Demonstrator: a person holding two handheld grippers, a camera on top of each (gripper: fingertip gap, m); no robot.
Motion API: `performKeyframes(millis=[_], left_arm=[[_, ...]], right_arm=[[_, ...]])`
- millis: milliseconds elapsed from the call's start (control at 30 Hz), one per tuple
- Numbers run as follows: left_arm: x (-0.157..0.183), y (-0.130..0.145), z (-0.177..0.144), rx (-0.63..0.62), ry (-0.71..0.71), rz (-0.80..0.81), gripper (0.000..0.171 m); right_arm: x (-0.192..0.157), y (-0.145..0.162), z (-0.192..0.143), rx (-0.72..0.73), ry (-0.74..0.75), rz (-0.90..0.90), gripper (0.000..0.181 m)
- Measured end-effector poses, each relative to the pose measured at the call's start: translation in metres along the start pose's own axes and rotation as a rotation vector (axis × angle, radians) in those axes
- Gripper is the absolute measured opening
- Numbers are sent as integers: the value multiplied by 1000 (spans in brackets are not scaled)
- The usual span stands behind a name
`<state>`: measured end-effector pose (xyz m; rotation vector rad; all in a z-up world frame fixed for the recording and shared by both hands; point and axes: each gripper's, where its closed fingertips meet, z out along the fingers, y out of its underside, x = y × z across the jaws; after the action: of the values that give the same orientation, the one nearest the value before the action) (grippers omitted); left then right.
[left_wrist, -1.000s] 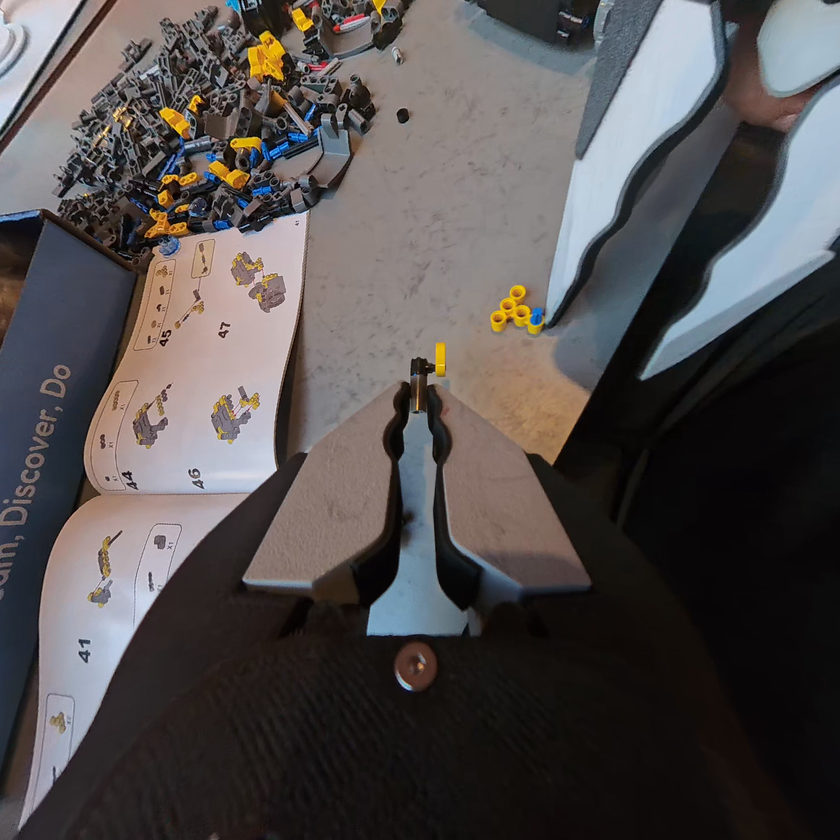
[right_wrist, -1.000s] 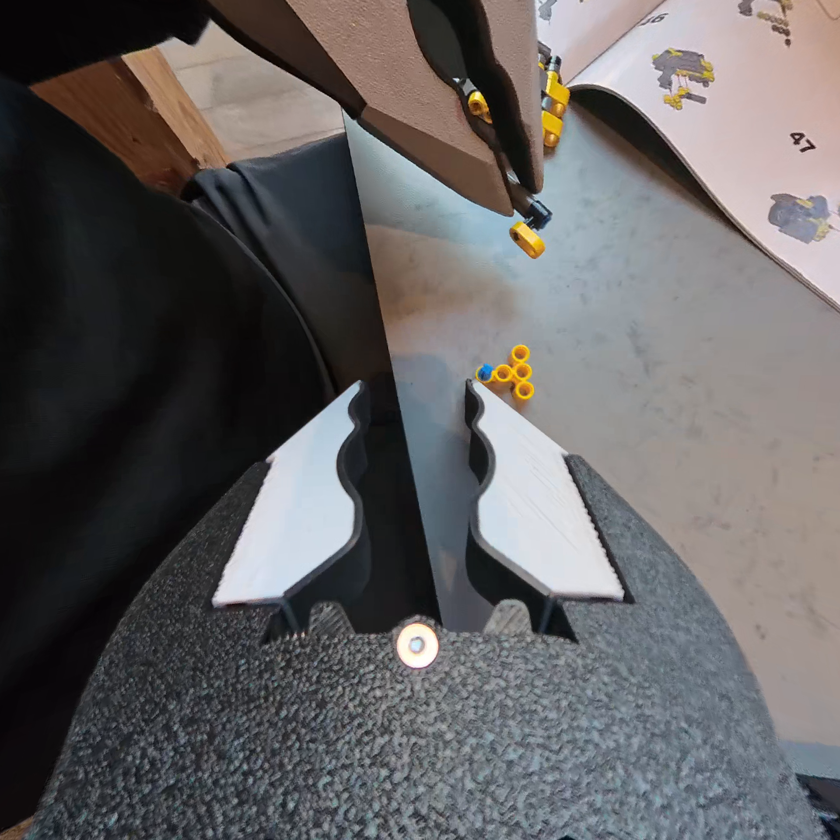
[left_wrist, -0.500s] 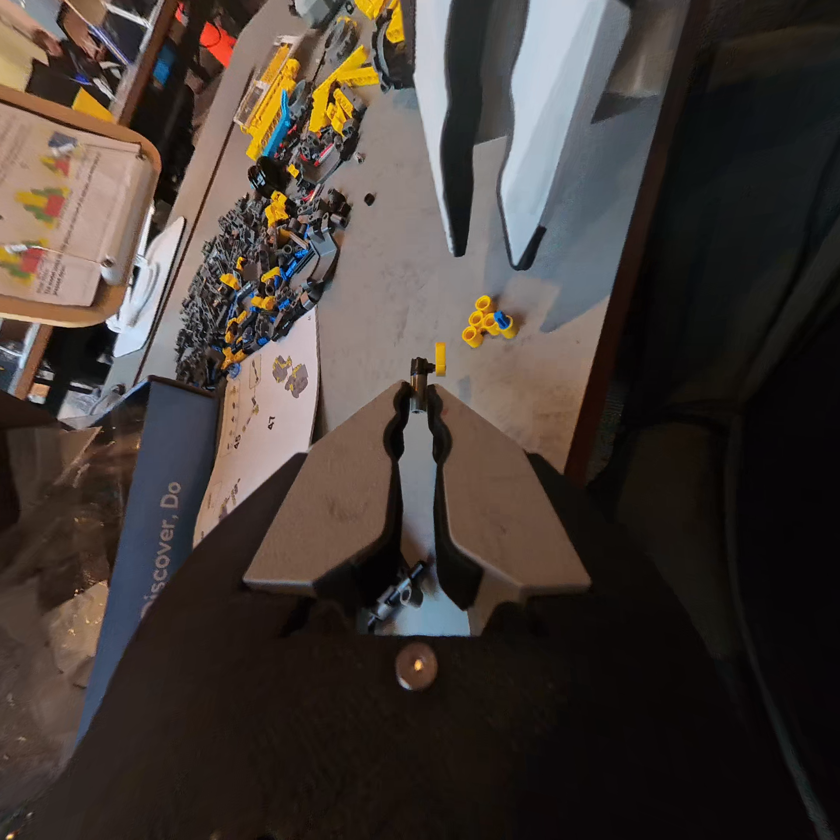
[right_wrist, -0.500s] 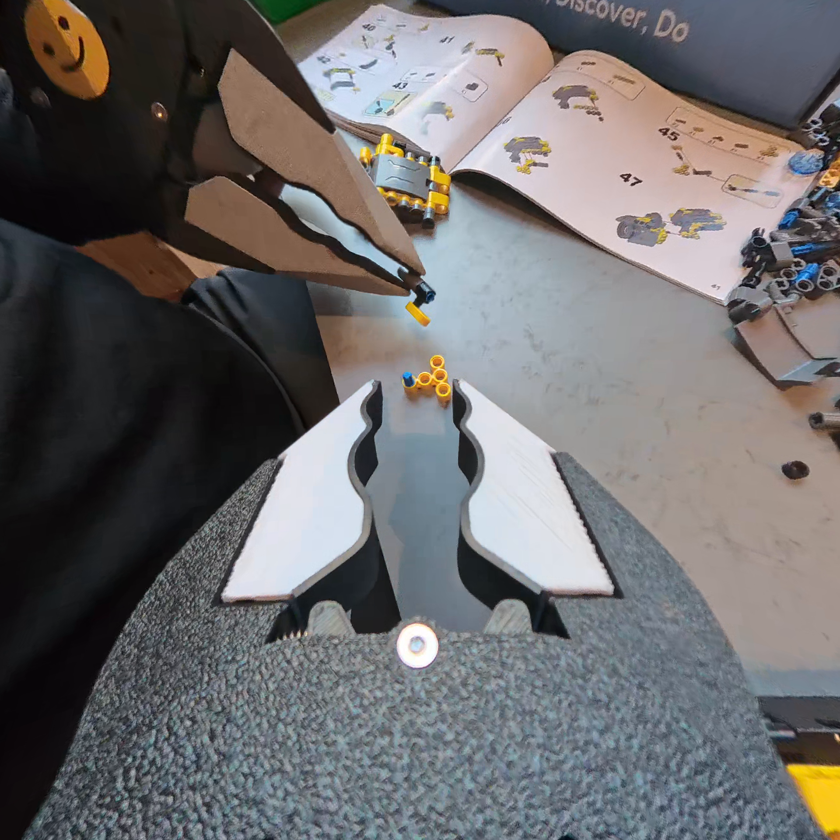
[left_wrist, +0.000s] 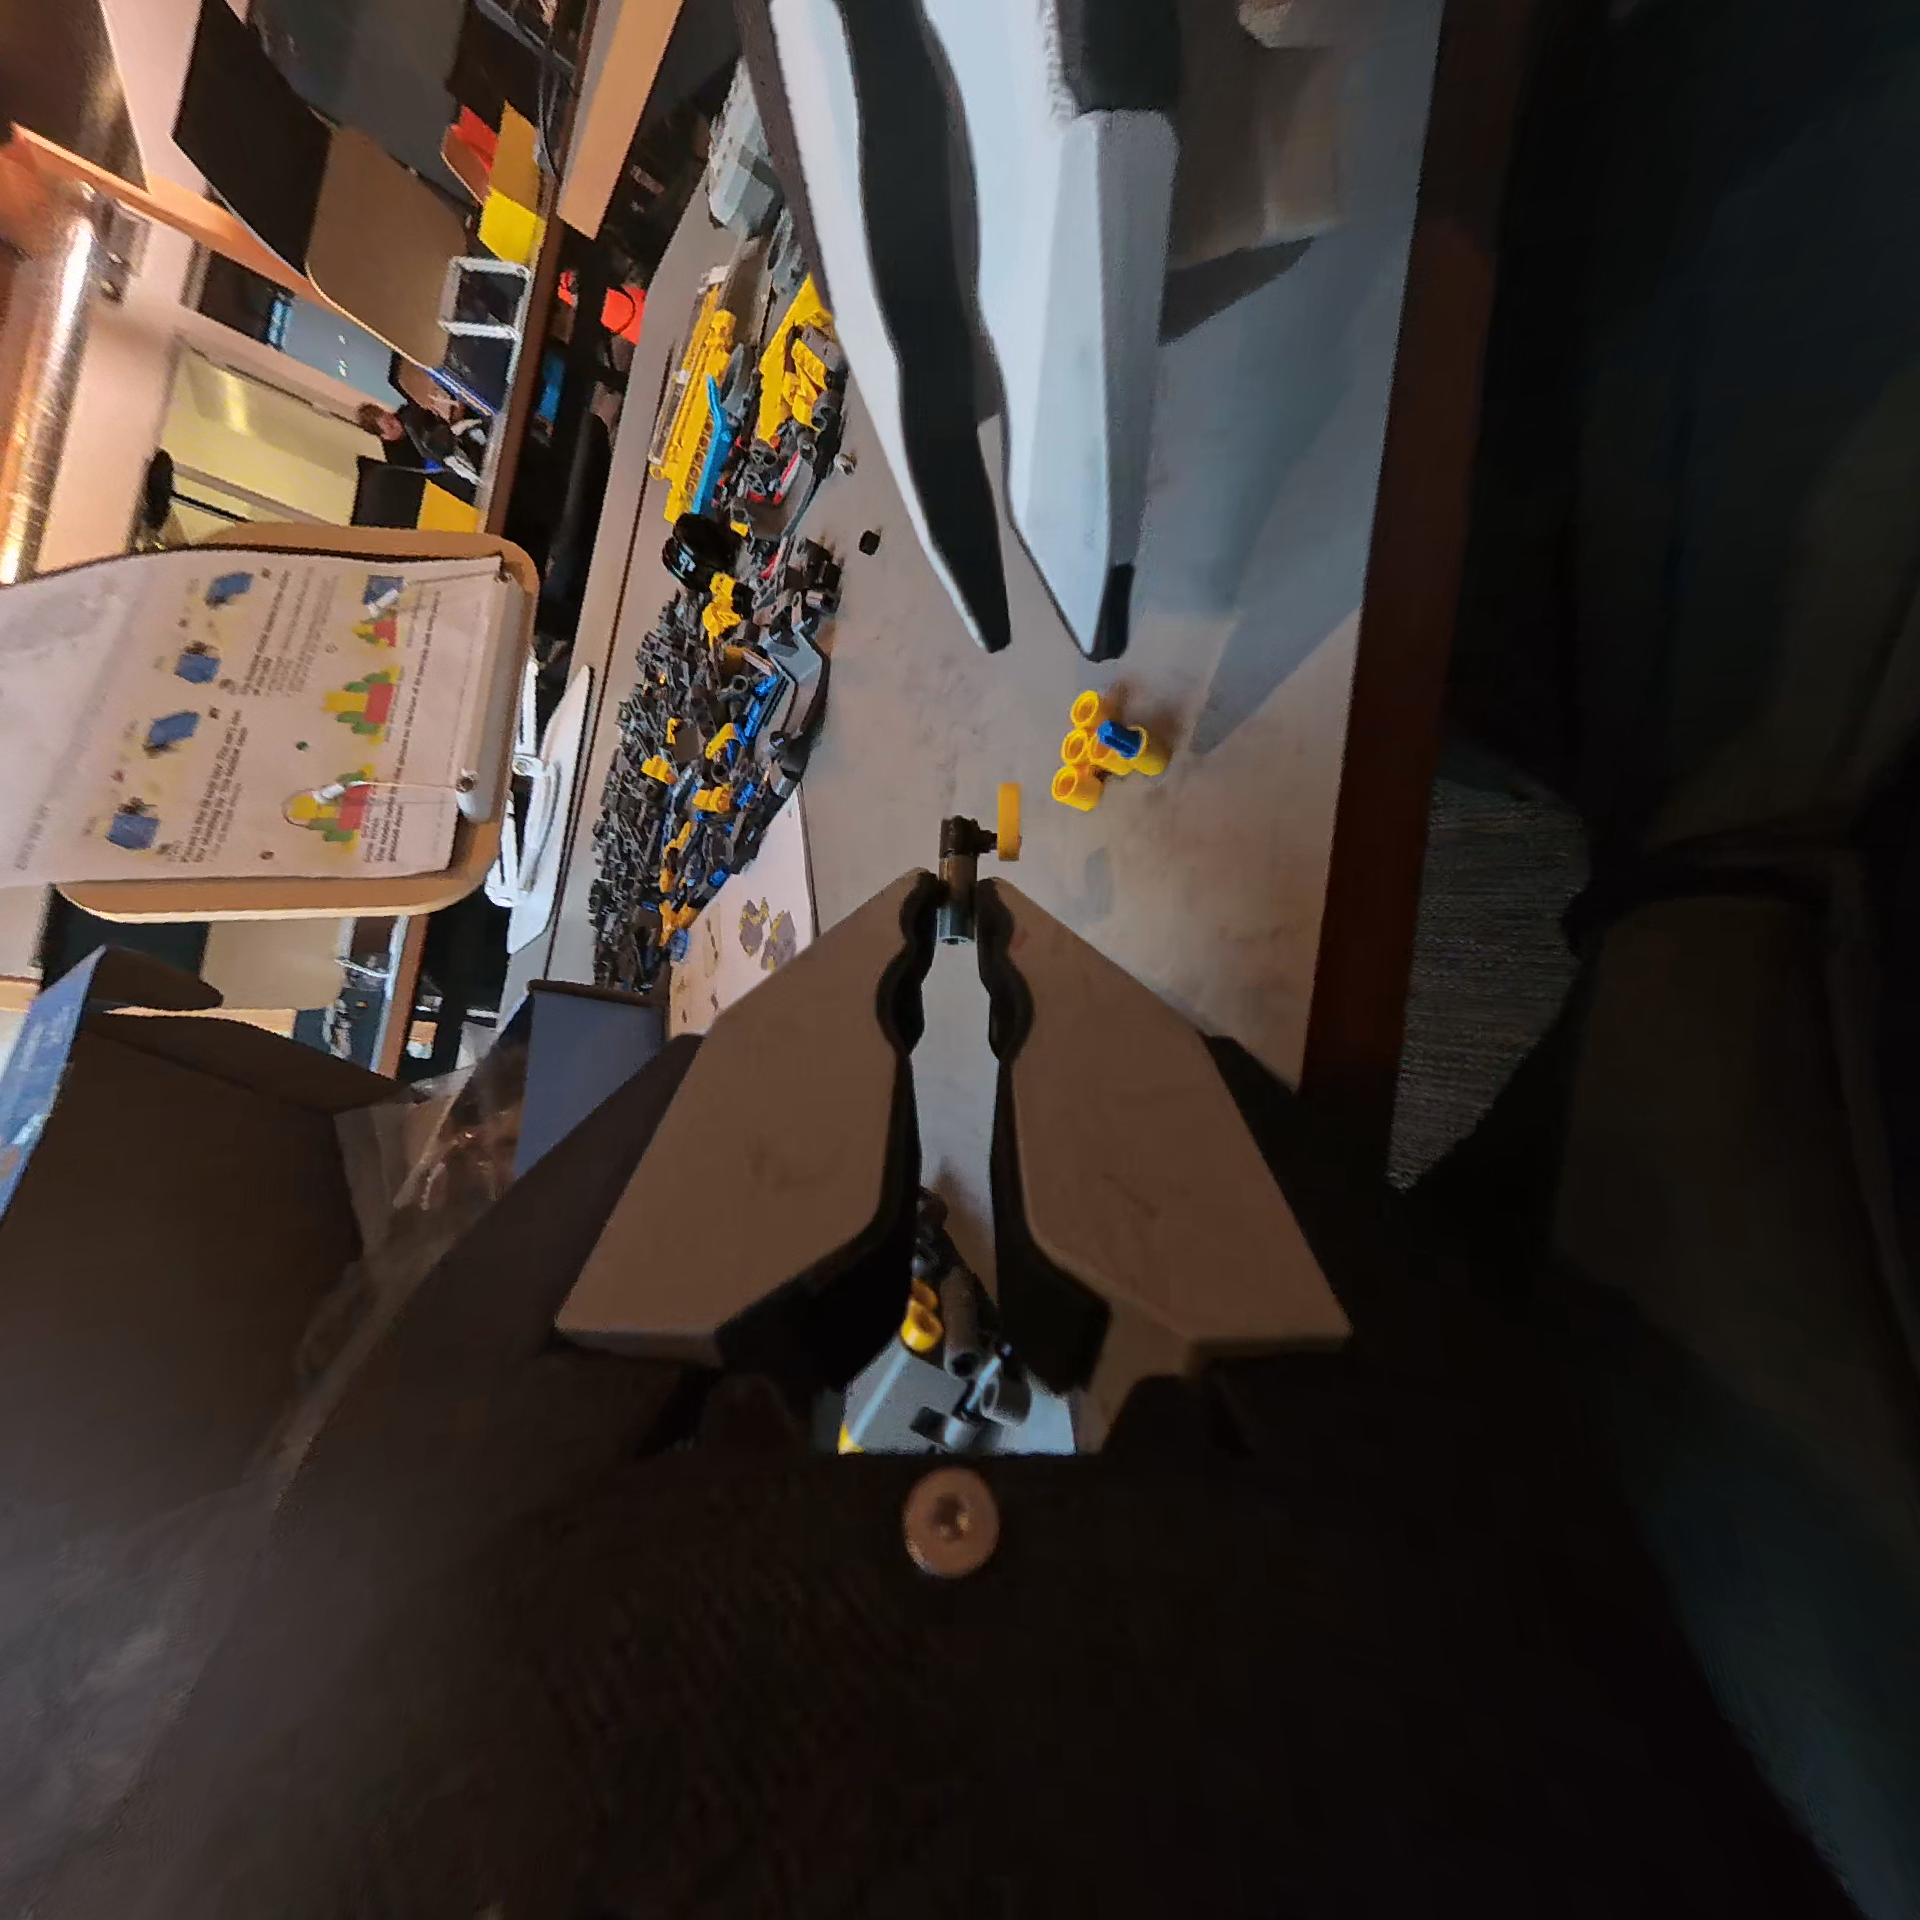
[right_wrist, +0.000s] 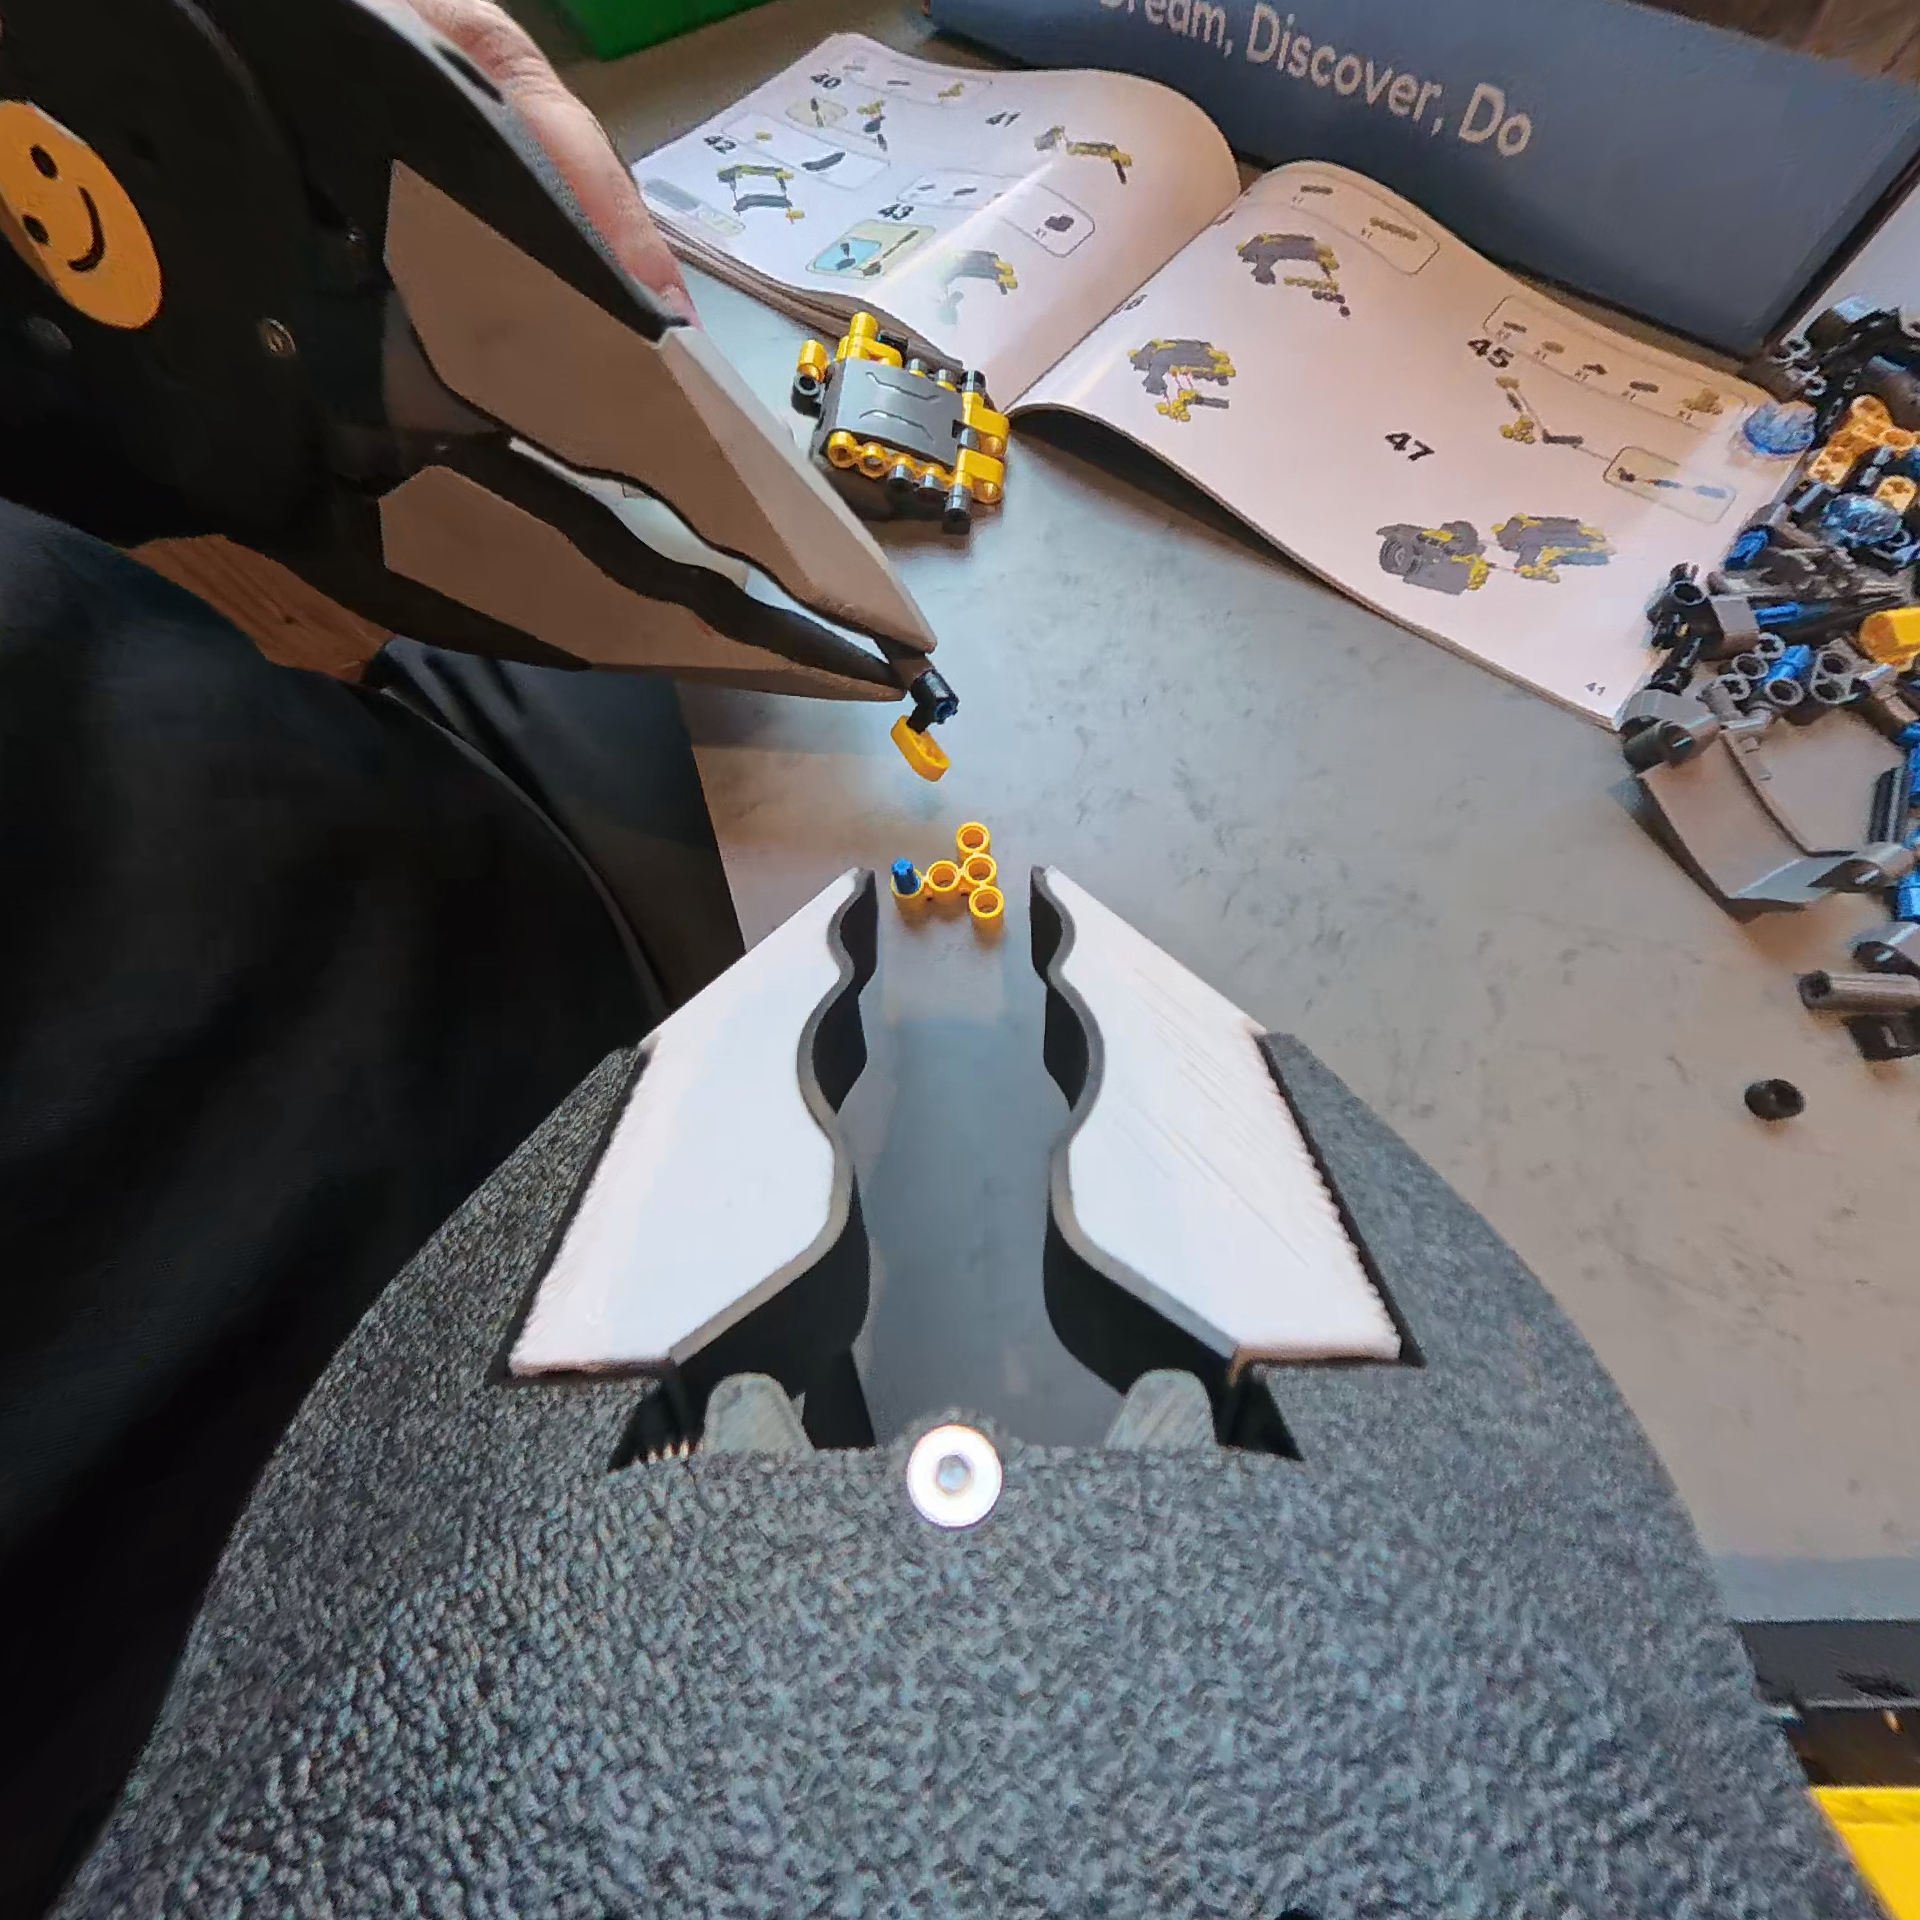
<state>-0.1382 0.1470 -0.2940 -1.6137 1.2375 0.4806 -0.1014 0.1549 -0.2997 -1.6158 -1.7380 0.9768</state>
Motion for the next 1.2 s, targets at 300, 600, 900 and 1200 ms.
performKeyframes(millis=[300,600,900,1200], left_arm=[[1,-12,-4,49,-55,162,5],[4,-20,-6,59,-91,253,5],[6,-24,-7,75,-116,309,4],[10,-25,-7,100,-49,225,5]], right_arm=[[-2,-7,-1,19,-13,-8,24],[-15,-17,2,26,-100,-18,16],[-20,-11,9,-27,-131,-59,7],[-23,-14,4,-20,-162,-72,28]])
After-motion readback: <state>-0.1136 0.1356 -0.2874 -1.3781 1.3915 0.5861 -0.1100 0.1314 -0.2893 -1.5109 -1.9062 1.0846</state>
